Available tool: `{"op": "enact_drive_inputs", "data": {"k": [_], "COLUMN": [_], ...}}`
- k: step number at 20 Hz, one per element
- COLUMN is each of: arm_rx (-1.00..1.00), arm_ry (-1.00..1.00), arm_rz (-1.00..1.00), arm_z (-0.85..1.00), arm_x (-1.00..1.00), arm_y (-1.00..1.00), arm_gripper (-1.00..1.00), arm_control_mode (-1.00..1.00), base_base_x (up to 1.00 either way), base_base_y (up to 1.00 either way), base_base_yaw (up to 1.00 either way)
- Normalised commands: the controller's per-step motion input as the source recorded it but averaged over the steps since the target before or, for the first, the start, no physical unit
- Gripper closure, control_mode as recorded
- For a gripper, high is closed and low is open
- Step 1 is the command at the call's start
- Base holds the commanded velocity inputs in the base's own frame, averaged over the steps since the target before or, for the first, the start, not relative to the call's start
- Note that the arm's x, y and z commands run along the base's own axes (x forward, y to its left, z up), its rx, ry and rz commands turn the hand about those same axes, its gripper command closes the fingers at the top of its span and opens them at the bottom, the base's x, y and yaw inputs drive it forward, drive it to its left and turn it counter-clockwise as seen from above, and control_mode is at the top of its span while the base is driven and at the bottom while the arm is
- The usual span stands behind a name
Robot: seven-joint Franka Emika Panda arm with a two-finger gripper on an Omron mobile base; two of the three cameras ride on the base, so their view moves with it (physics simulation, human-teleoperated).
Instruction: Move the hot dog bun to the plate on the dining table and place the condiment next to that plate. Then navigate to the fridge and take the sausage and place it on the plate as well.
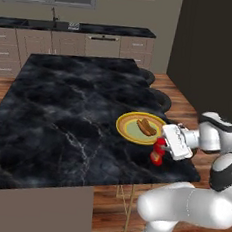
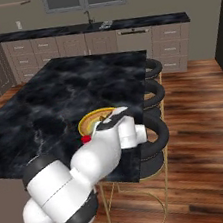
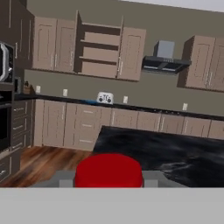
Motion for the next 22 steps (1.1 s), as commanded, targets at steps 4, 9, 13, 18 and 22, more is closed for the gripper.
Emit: {"op": "enact_drive_inputs", "data": {"k": [4,9,13,18,22], "arm_rx": [0.00,0.00,0.00,0.00,0.00], "arm_ry": [0.00,0.00,0.00,0.00,0.00], "arm_rz": [0.00,0.00,0.00,0.00,0.00], "arm_z": [-0.26,-0.26,-0.25,-0.22,-0.21], "arm_x": [0.19,0.17,0.22,0.25,0.25], "arm_y": [0.00,0.00,0.00,0.00,0.00], "arm_gripper": [1.00,1.00,1.00,1.00,1.00], "arm_control_mode": [-1.00,-1.00,-1.00,-1.00,-1.00], "base_base_x": [0.00,0.00,0.00,0.00,0.00], "base_base_y": [0.00,0.00,0.00,0.00,0.00], "base_base_yaw": [0.00,0.00,0.00,0.00,0.00]}}
